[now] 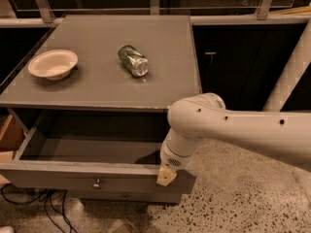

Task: Open top drawer

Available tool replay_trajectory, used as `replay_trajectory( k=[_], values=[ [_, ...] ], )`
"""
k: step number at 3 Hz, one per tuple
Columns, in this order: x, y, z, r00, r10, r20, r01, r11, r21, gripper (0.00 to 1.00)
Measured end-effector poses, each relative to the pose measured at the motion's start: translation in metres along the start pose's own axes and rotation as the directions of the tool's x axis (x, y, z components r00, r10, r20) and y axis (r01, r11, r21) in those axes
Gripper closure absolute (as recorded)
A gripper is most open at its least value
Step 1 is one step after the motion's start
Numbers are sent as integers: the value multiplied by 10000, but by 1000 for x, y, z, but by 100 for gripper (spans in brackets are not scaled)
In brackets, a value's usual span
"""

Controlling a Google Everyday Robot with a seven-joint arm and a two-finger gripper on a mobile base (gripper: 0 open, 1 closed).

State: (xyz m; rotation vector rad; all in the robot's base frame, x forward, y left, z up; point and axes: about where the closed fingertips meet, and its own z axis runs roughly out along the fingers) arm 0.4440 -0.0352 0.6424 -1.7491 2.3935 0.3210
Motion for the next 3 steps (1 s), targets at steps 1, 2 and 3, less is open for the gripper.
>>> replay_trajectory(
  k=[1, 2, 3],
  values=[
    [1, 1, -2, 10000, 36, 85, -37, 10000, 87, 100],
    [4, 4, -6, 9991, 163, 397, -179, 9990, 405, 100],
    [5, 6, -11, 9983, 176, 560, -218, 9969, 761, 100]
  ],
)
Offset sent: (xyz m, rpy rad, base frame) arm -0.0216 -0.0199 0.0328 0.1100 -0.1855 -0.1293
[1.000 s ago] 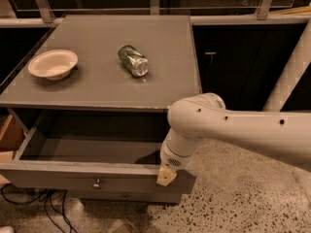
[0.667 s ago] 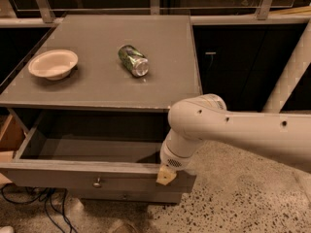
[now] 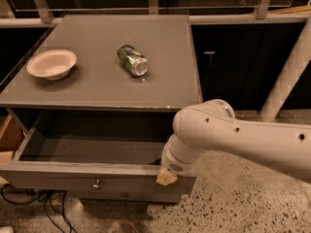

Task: Open top drawer

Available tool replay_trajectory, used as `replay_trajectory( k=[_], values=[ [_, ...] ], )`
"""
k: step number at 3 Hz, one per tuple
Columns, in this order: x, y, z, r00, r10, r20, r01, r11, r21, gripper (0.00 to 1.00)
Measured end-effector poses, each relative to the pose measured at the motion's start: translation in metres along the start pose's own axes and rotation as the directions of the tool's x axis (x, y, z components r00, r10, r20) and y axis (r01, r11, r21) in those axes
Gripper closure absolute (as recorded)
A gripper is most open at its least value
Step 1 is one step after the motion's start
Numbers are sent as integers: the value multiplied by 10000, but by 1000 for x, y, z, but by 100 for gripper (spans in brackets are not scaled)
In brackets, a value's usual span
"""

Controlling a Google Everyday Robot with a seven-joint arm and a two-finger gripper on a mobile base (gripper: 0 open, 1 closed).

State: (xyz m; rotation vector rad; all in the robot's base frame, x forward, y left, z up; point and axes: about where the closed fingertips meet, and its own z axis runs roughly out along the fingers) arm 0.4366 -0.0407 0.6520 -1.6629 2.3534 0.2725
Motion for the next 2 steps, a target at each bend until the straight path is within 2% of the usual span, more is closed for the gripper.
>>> replay_trajectory(
  k=[1, 2],
  values=[
    [0, 1, -5, 9999, 10, 156, -15, 9994, 335, 100],
    [0, 1, -5, 9999, 10, 156, -15, 9994, 335, 100]
  ],
)
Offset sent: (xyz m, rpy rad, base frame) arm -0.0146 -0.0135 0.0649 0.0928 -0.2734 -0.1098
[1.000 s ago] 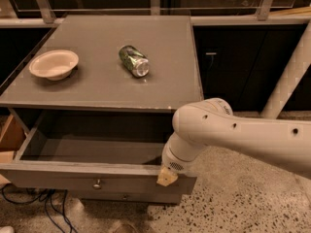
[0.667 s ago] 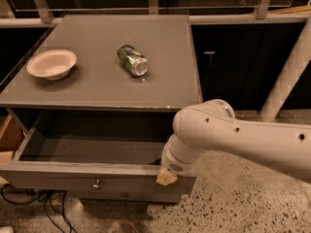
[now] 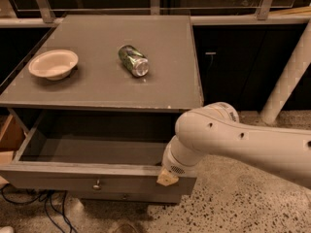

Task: Open top drawer

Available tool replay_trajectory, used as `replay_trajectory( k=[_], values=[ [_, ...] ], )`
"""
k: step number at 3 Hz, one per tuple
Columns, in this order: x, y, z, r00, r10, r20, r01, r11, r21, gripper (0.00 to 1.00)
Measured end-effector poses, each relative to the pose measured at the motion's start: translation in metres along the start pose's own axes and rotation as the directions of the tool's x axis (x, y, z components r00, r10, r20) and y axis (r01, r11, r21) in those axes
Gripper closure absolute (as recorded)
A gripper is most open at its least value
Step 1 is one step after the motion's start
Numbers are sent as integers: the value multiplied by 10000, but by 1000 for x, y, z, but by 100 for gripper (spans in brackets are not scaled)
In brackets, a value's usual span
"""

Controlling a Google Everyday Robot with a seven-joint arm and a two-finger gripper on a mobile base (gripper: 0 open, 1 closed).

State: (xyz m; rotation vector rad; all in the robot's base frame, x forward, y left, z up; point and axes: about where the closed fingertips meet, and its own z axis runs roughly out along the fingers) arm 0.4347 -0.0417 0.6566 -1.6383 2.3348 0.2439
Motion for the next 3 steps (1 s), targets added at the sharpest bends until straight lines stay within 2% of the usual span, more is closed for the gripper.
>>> replay_trajectory(
  k=[2, 3],
  values=[
    [0, 1, -13, 9994, 14, 353, -38, 9977, 672, 100],
    [-1, 1, -15, 9994, 14, 350, -39, 9975, 709, 100]
  ],
)
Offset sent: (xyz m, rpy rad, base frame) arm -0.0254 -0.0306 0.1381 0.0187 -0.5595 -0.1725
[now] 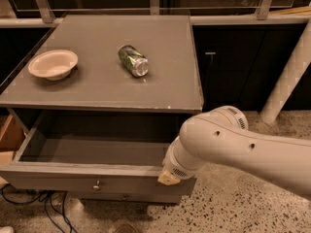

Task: Open top drawer

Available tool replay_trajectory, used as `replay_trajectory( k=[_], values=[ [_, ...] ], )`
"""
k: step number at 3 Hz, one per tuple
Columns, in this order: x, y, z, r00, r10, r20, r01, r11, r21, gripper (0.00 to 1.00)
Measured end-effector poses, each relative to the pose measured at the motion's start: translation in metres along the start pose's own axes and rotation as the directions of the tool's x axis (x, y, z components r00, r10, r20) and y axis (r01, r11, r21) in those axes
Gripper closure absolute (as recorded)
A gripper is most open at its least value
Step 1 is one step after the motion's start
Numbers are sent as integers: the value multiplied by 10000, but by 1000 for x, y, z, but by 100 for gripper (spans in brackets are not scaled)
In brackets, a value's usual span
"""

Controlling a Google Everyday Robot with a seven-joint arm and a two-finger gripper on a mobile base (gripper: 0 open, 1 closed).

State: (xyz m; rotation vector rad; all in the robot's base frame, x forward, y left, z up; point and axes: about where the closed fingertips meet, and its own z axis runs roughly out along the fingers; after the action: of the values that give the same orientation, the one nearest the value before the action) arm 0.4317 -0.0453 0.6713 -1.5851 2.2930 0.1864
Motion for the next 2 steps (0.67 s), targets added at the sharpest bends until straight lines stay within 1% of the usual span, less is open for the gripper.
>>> replay_trajectory(
  k=[1, 2],
  values=[
    [-10, 0, -43, 9988, -284, 411, 210, 9854, 1691, 97],
    [-18, -3, -56, 9977, -462, 492, 357, 9798, 1969, 75]
  ],
)
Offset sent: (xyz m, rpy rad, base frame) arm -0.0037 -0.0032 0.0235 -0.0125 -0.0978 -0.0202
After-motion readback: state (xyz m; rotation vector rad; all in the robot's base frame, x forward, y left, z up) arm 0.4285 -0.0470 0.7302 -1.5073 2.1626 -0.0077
